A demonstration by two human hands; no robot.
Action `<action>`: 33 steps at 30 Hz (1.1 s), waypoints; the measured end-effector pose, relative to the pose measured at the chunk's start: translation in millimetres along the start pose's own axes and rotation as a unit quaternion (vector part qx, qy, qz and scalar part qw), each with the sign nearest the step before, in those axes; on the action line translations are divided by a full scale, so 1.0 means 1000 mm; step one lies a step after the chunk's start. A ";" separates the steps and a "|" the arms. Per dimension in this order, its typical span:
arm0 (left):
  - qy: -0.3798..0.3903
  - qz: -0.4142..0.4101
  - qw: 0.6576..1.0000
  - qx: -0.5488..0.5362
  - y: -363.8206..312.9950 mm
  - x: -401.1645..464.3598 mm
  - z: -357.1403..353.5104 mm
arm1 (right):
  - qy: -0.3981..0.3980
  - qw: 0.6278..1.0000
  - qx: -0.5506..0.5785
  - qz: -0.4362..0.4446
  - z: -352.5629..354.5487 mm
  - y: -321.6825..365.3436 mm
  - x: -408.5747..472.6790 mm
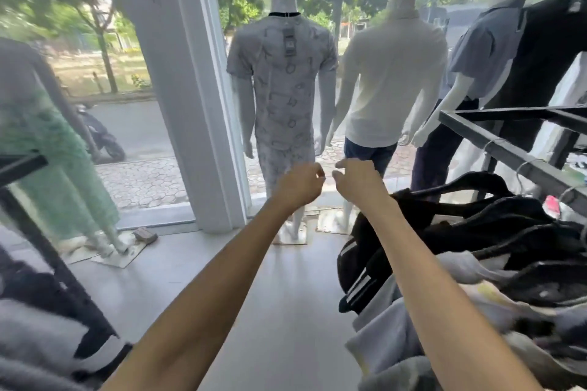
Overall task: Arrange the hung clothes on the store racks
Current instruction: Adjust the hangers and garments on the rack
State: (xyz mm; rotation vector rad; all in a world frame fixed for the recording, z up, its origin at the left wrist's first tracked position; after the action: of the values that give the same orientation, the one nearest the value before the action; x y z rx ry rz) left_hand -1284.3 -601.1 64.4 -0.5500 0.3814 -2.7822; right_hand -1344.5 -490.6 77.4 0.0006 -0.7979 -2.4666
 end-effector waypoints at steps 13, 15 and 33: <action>-0.139 0.245 0.923 0.263 0.215 -0.370 0.231 | 0.210 0.913 0.083 0.339 -0.203 0.321 -0.241; -0.142 0.273 0.918 0.249 0.222 -0.417 0.251 | 0.228 0.895 0.103 0.370 -0.212 0.349 -0.283; -0.180 0.455 0.860 0.143 0.260 -0.623 0.277 | 0.259 0.874 0.064 0.406 -0.258 0.396 -0.439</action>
State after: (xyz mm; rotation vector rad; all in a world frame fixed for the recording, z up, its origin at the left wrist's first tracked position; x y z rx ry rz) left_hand -561.8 -698.8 26.2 -0.5942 0.0862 -1.7303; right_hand -731.8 -681.3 9.1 0.3021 -0.5540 -1.5043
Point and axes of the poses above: each hand's wrist, its own x-axis towards the middle knuckle, its own z-axis out of the back of the hand, y = z × x, the point moved 10 cm from there along x, towards the middle knuckle, and after that the axes turned 9 degrees about -z, right-handed, at the moved point
